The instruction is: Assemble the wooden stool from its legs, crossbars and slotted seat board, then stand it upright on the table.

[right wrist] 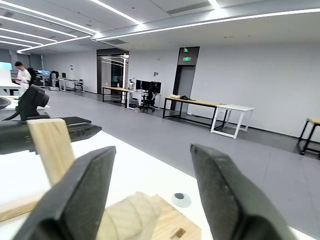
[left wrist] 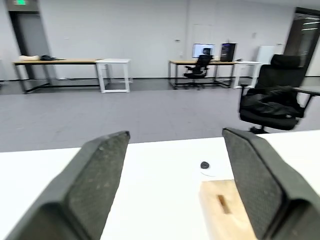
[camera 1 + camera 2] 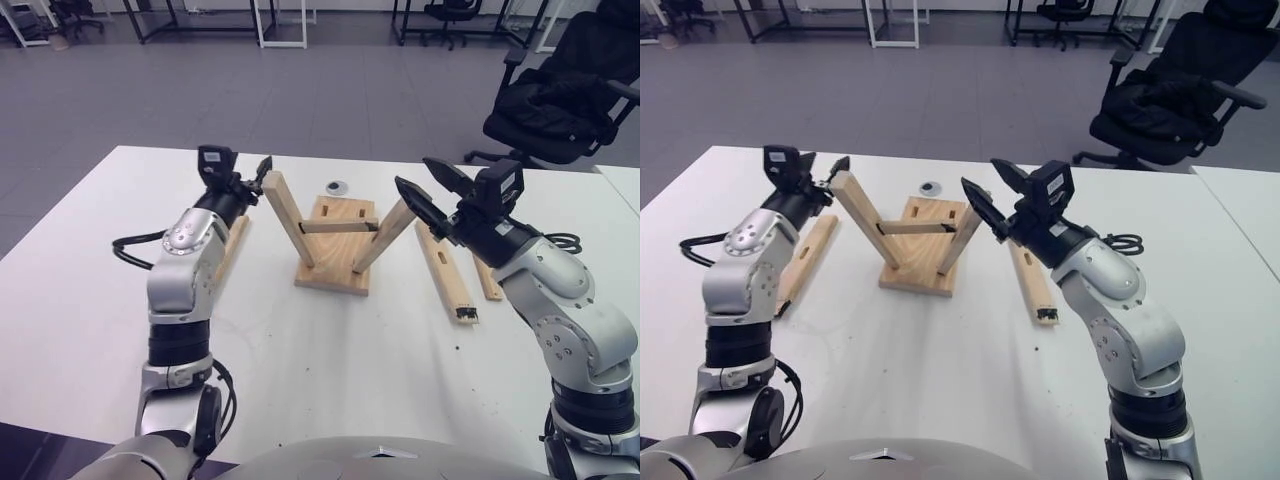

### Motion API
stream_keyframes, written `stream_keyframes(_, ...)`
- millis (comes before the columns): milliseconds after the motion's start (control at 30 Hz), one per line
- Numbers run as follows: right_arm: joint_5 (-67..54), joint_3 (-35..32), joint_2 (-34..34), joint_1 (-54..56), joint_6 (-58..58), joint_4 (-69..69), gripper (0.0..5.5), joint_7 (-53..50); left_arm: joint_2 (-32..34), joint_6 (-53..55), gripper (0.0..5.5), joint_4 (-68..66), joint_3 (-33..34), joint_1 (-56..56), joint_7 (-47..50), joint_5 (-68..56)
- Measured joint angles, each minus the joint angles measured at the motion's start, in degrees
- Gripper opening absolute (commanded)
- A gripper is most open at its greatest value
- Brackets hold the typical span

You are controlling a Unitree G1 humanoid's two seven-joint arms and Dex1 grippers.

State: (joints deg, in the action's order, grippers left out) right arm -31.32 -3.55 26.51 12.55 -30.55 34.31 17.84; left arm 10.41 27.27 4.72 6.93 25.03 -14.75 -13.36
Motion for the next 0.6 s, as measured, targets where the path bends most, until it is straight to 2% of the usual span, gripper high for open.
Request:
stream_keyframes(133, 6.74, 0.17, 0.07, 3.42, 2.84, -5.1, 2.78, -1.24, -2.45, -1.9, 3.43, -3.62, -4.12, 0.07, -2.77, -0.12)
stream_keyframes(267, 11.41, -0.61, 0.11, 5.3, 4.19, -9.02, 2.78, -3.1, -3.9, 0.06, 3.43, 3.18, -7.69, -4.12, -2.95, -0.69)
stream_keyframes(467, 11.79, -4.43, 2.17, 8.15, 3.51, -9.27, 2.78, -2.86, -4.49, 7.99, 3.43, 17.52, -15.9, -11.43, -3.62, -3.19)
stream_keyframes(600, 9.25, -6.75, 1.1, 9.48, 2.69, -8.36, 2.78, -2.99, -1.84, 8.71, 3.43, 17.76, -17.03, -12.19, -5.59, -3.9)
